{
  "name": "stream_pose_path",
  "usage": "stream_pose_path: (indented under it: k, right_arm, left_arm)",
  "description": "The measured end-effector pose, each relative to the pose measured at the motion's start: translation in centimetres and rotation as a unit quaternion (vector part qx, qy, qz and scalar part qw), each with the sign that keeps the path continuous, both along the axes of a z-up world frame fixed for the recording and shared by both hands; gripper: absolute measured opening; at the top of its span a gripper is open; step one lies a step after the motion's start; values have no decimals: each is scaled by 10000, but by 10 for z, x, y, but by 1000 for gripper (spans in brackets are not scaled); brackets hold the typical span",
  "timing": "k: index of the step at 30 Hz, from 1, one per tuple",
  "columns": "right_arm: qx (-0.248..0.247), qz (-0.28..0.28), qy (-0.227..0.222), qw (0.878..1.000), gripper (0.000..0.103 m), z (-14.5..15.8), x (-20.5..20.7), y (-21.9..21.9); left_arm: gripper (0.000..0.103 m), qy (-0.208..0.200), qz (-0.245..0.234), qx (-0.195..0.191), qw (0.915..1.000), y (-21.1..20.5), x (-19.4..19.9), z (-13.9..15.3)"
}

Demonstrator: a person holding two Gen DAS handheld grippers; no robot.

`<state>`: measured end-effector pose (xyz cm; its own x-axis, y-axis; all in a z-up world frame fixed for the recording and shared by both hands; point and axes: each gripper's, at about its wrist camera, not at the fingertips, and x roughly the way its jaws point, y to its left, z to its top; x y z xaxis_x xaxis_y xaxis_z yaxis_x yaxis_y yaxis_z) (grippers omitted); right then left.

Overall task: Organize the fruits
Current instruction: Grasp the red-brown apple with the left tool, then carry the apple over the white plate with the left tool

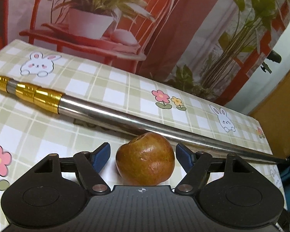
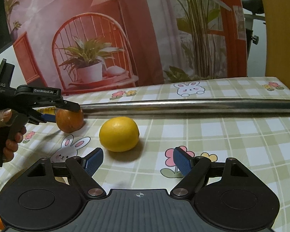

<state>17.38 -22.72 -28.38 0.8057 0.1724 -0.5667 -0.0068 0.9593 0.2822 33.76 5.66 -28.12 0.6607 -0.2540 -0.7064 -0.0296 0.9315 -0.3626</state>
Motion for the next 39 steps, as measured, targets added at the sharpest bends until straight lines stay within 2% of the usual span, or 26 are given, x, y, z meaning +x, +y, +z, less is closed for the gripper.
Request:
stream_pose_path:
  k: [4, 6, 7, 14, 19, 28, 34, 39]
  right_arm:
    - [24, -21, 18, 10000, 76, -3, 0, -2]
    - [41, -24, 33, 10000, 76, -5, 0, -2]
    - [48, -24, 44, 10000, 76, -6, 0, -2]
    - [52, -28, 54, 10000, 76, -8, -1, -2]
    - [38, -38, -7, 10000, 76, -4, -6, -2]
    - [89, -55, -94, 9999, 76, 7, -24, 4]
    - [76, -65, -199, 9998, 76, 16, -39, 8]
    - [33, -81, -312, 9995, 76, 25, -50, 11]
  left_arm:
    - [76, 84, 38, -164, 9998, 1, 3, -8]
    - [68, 83, -8, -200, 9998, 0, 4, -9]
    - [69, 53, -51, -221, 9997, 0, 3, -9]
    - [68, -7, -250, 35, 9997, -2, -7, -5]
    - [68, -143, -443, 133, 9988, -1, -26, 8]
    - [68, -594, -1131, 441, 9908, -6, -99, 41]
    - [68, -917, -1313, 397, 9863, -6, -158, 54]
    - [68, -1018, -1450, 322, 9837, -9, -195, 55]
